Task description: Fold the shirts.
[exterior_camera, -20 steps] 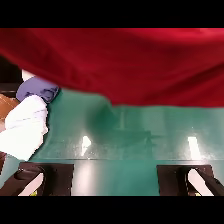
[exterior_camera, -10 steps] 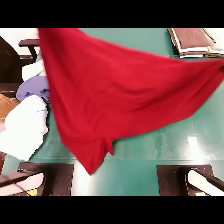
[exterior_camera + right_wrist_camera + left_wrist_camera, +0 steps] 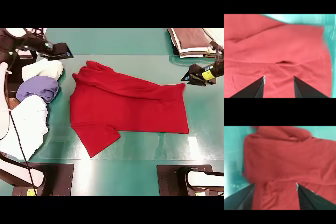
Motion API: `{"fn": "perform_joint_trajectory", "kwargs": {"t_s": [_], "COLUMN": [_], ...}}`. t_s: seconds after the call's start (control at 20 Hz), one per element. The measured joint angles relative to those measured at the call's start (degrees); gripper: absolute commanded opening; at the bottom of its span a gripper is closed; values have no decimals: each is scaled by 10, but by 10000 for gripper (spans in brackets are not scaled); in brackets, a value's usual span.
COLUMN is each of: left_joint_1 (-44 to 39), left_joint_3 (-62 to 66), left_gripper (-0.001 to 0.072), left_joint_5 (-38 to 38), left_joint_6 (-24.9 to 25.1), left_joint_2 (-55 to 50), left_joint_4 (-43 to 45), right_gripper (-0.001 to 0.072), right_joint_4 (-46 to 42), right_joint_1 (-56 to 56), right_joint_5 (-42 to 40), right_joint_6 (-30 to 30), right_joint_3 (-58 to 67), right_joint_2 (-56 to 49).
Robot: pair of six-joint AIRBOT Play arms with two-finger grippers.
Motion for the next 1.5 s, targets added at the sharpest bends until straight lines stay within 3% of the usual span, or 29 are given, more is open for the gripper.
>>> {"fn": "perform_joint_trajectory", "kwargs": {"t_s": [0.15,0.35,0.6,0.8,1.05,1.3,1.35,1.4,1.45,1.5], "left_joint_1": [32,46,51,52,18,-54,-60,-65,-68,-71], "left_joint_3": [-25,-191,-500,-661,-747,-768,-769,-770,-768,-762], "left_gripper": [601,600,601,601,600,598,416,132,21,22], "left_joint_5": [-57,-68,-14,40,106,174,180,186,188,189], "left_joint_6": [-6,-10,-10,3,20,-2,-6,-11,-13,-15], "left_joint_2": [37,142,285,337,351,354,354,354,354,354], "left_joint_4": [10,39,36,-7,-64,-79,-79,-74,-69,-70], "right_gripper": [417,416,414,414,414,414,414,414,414,414], "right_joint_4": [16,32,38,47,73,80,81,82,81,79], "right_joint_1": [-14,-37,-57,-58,-59,-59,-61,-65,-72,-82], "right_joint_5": [22,33,16,5,-5,-5,-4,-1,7,13], "right_joint_6": [-24,-46,-53,-56,-56,-56,-57,-59,-62,-64], "right_joint_3": [4,-76,-184,-224,-236,-238,-238,-238,-239,-240], "right_joint_2": [11,82,173,206,216,218,218,218,218,218]}}
